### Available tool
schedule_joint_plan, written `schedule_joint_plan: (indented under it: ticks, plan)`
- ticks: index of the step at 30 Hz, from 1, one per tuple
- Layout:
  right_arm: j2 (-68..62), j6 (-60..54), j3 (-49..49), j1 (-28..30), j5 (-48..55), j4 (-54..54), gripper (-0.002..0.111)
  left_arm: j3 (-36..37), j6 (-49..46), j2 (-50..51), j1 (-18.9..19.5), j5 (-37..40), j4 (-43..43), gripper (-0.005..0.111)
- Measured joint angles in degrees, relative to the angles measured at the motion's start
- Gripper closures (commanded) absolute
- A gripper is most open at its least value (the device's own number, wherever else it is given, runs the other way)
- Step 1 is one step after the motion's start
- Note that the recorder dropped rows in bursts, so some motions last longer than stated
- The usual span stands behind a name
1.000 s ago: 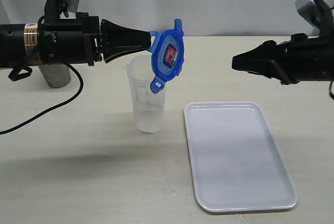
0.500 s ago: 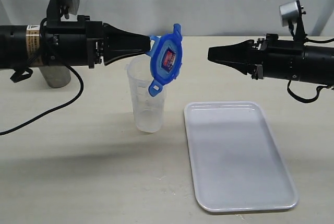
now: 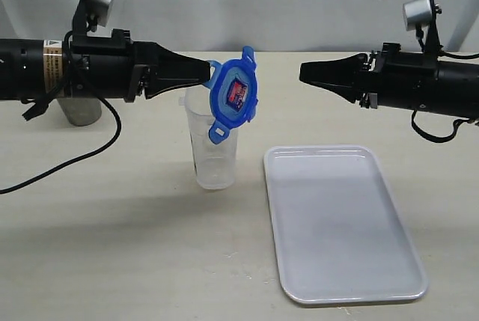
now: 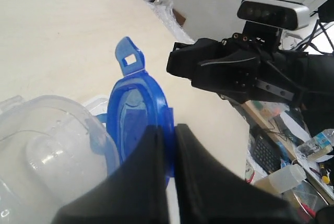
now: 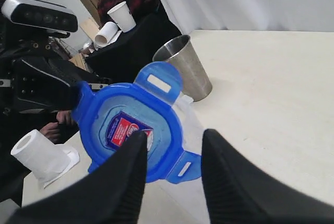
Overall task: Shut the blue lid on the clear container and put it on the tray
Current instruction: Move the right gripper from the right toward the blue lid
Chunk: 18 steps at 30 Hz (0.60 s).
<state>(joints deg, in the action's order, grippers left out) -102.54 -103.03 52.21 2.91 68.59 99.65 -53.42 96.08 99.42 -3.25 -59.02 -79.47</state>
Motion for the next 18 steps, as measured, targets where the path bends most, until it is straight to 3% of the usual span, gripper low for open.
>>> schedule_joint_plan:
  ticks: [3,11,18]
  plan:
    - [1.1,-2.1,0.0,-2.7,-1.7,0.0,0.075,0.0,-0.9,0.0,0.0,0.0,1.3,0.107]
    - [10.9,-6.7,0.0,-14.7,-30.8,-0.1,0.075,0.0,-1.5,0.0,0.0,0.0,2.6,0.107]
    - [17.7,-8.9,0.1,-22.8,-44.6,-0.1,0.075,0.0,-2.5,0.0,0.6,0.0,2.6,0.107]
